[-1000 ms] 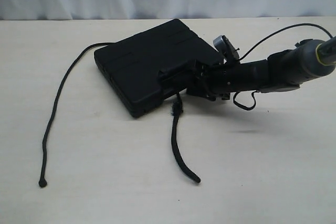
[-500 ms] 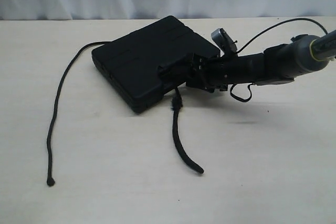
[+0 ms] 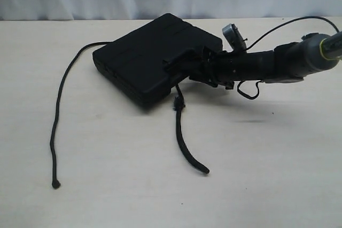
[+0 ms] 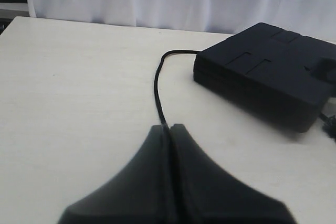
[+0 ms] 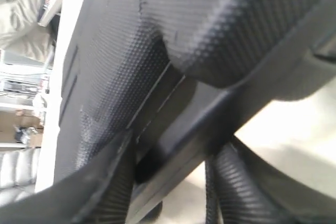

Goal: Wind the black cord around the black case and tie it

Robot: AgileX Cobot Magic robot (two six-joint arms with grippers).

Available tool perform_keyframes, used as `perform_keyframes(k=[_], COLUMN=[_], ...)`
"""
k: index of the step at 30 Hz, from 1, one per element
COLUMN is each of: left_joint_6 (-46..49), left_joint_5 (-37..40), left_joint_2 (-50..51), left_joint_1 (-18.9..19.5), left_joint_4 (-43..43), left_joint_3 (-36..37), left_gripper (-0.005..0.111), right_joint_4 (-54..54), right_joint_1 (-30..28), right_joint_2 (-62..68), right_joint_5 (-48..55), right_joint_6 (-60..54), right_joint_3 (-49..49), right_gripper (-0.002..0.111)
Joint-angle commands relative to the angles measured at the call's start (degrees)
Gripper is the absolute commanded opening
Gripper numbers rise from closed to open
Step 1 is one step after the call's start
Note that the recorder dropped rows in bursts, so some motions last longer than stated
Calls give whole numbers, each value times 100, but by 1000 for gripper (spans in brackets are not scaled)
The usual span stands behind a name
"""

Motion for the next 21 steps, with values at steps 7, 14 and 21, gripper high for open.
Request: perform_keyframes(k=[7,14,21], left_joint_6=[0,0,0], left_joint_5=[-46,-46,-46], left_joint_2=[-10,-10,-10], left_joint_1=[-59,-59,-59], left_joint_4=[-4,-4,-4], left_joint_3=[13,13,13], left_gripper=[0,0,0], right_joint_4=[-50,-50,-50], right_joint_1=[-287,-287,-287], right_joint_2=[-578,-900,-1089], right_joint_5=[790,790,771], right_joint_6=[-296,-334,-261], right_joint_3=[-47,-82,-82], right_gripper=[4,4,4])
